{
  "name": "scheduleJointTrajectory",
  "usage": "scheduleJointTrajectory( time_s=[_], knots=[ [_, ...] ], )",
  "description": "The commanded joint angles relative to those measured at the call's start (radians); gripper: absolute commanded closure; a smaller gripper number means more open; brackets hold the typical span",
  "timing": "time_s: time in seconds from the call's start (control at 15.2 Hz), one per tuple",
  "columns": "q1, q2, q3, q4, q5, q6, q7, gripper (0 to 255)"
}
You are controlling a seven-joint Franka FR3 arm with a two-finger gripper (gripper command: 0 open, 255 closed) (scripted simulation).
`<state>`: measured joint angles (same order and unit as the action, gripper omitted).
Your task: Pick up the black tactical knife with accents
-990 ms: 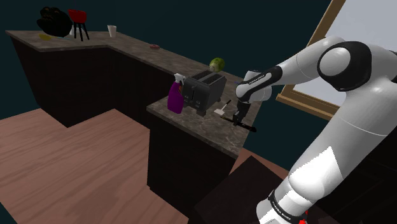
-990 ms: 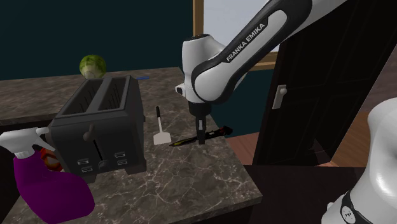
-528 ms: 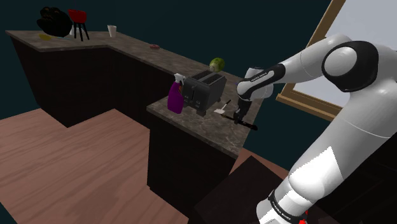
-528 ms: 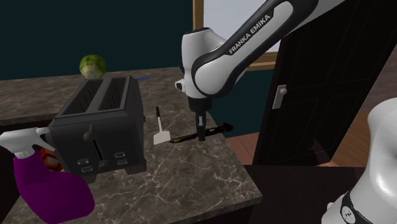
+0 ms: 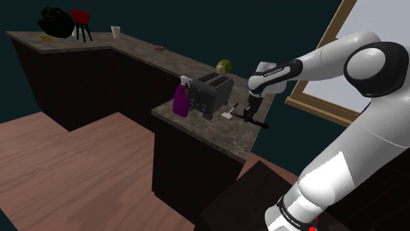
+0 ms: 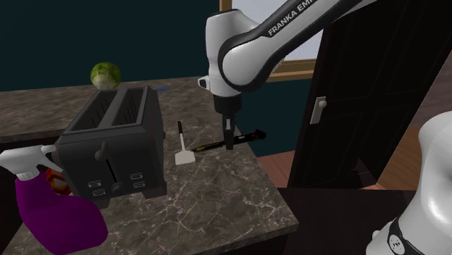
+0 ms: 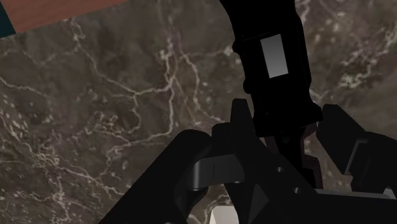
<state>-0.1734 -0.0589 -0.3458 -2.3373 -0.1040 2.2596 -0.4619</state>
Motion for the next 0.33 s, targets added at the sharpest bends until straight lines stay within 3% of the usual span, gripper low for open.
scheduleJointTrajectory(
  time_s=[0.0,0.26],
  knots=[
    [0.000,-0.018,0.001,0.010,-0.005,-0.028,0.003,255],
    [0.000,-0.035,0.003,0.024,-0.010,-0.058,0.005,255]
  ],
)
